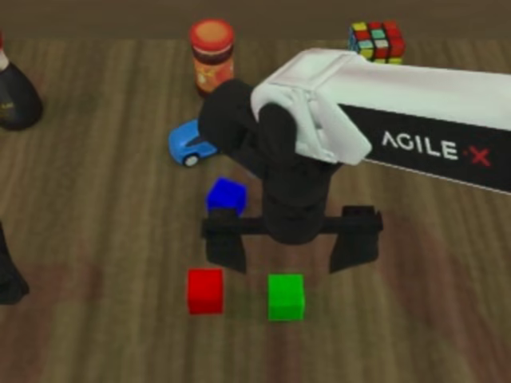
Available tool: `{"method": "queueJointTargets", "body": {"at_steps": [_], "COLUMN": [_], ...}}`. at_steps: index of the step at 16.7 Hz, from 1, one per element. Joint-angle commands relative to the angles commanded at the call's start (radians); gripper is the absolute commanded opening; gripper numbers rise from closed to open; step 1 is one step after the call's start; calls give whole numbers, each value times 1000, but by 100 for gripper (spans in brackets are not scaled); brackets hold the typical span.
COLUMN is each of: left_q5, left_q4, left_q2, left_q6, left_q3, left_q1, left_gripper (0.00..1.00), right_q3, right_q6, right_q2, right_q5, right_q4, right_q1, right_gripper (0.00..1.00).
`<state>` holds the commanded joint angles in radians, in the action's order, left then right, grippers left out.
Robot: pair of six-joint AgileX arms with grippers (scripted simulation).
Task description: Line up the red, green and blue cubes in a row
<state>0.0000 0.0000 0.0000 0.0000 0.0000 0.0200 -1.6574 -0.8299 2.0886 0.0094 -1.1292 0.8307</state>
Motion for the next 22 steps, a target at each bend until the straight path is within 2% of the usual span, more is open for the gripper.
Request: {"method": "queueJointTargets", "body": {"at_steps": [6,10,13,17,22], "left_q5": [2,24,46,72,90], "left_q4": [-9,-139,-314,-596,-943], "left_q2": [9,146,361,772,1363], "left_q6": [1,14,28,42,41], "left_q3": [10,149,366,751,1256], "left_q1": [-4,-61,-131,-239,-370], "left_gripper": [100,100,100,100,100], "right_q3": [7,95,227,475,870], "right_q6": [5,66,148,287,483], "right_q2": [-7,-122,-305,-654,-1169], "right_q5": [4,42,85,136,164], "right_q4": [3,59,144,295,525], "right_q1": [-8,-55,-125,-253,-445], "right_gripper": [100,100,100,100,100]}}
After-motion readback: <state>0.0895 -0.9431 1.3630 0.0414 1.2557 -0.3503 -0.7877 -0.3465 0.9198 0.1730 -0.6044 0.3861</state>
